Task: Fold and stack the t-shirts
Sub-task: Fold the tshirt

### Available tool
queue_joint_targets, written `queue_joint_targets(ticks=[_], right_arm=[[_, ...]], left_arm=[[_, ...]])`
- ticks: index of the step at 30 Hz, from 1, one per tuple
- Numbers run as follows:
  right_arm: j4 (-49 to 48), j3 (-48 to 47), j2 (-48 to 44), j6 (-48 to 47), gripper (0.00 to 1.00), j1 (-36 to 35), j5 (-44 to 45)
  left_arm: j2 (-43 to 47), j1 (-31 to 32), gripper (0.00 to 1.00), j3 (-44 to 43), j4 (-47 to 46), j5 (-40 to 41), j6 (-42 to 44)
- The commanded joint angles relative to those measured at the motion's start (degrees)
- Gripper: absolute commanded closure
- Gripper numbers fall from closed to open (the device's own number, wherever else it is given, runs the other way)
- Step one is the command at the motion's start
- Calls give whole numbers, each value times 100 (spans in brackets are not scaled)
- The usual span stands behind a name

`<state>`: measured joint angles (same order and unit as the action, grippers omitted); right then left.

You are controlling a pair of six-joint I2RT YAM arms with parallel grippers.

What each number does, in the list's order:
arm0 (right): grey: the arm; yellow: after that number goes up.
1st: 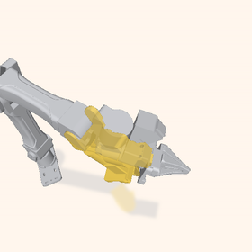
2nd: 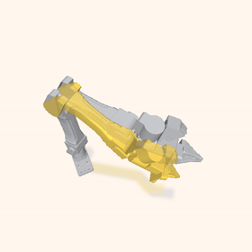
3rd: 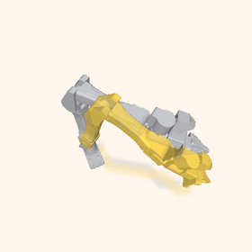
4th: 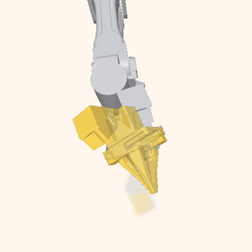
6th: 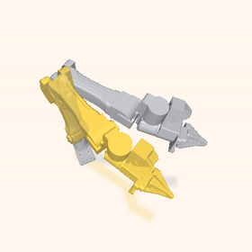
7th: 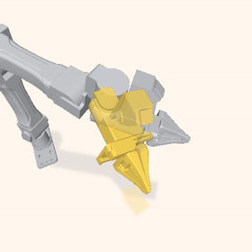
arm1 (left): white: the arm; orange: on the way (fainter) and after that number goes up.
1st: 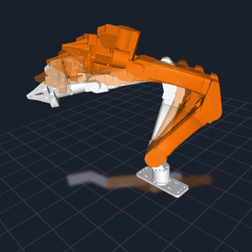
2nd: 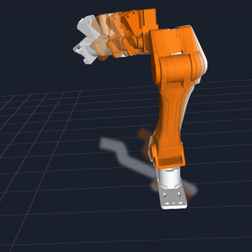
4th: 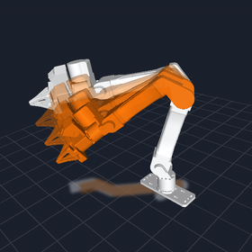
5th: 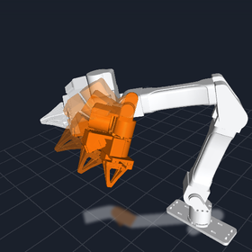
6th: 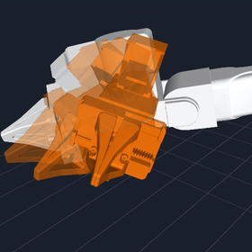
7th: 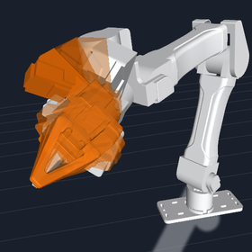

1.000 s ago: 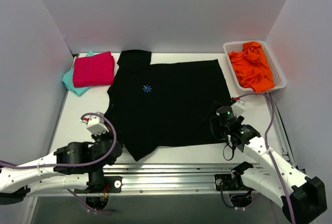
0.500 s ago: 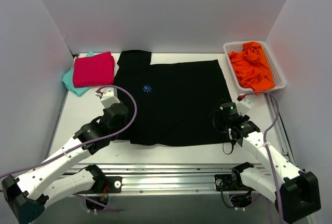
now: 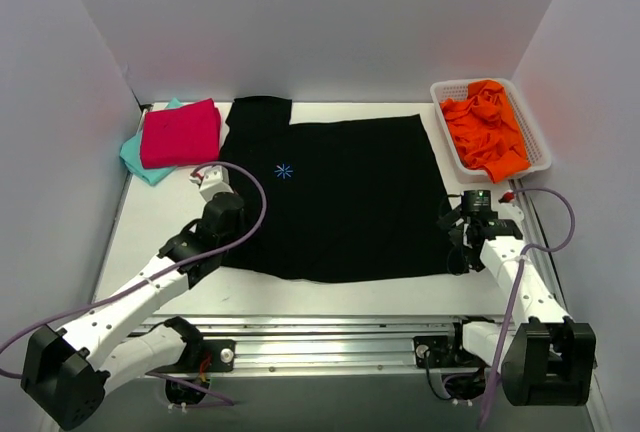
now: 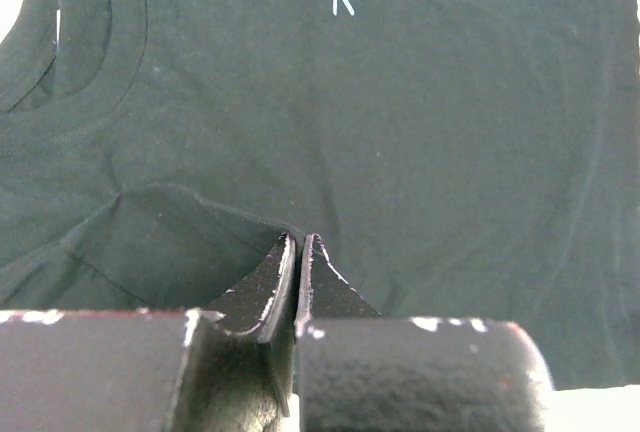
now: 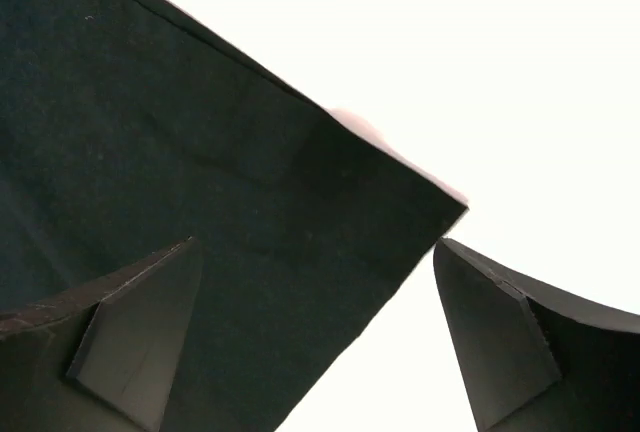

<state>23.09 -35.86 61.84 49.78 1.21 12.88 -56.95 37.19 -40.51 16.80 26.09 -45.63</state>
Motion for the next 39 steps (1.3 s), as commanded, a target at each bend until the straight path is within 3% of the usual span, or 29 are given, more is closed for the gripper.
queue_joint_targets(ticks=[1, 7, 13, 18, 27, 28, 30, 31, 34, 39], right_arm=[[828, -220, -147, 427, 5, 46, 83], [960, -27, 335, 489, 5, 54, -181], [873, -53, 1065, 340, 6, 54, -111], [592, 8, 1242, 322, 15, 54, -102], [2, 114, 1726, 269, 46, 55, -190], [-41, 114, 1708, 252, 57, 63, -199], [-59, 105, 1691, 234, 69, 55, -172], [-68, 114, 1682, 208, 82, 63, -172], [-42, 123, 1621, 173, 100, 55, -155], [55, 149, 1366, 129, 100, 63, -85]], left_arm=[[87, -334, 98, 43, -510, -489, 133], [-62, -669, 98, 158, -748, -1096, 115], [43, -774, 98, 184, -669, -1009, 142], [123, -915, 98, 254, -669, -1000, 159], [-132, -1029, 98, 254, -766, -1080, 177], [-141, -1030, 98, 254, -766, -1079, 177], [-106, -1056, 98, 263, -766, -1071, 186], [-97, -1065, 98, 272, -766, -1044, 186], [-88, -1091, 98, 281, -748, -1027, 186], [-71, -1091, 98, 254, -643, -1062, 194]])
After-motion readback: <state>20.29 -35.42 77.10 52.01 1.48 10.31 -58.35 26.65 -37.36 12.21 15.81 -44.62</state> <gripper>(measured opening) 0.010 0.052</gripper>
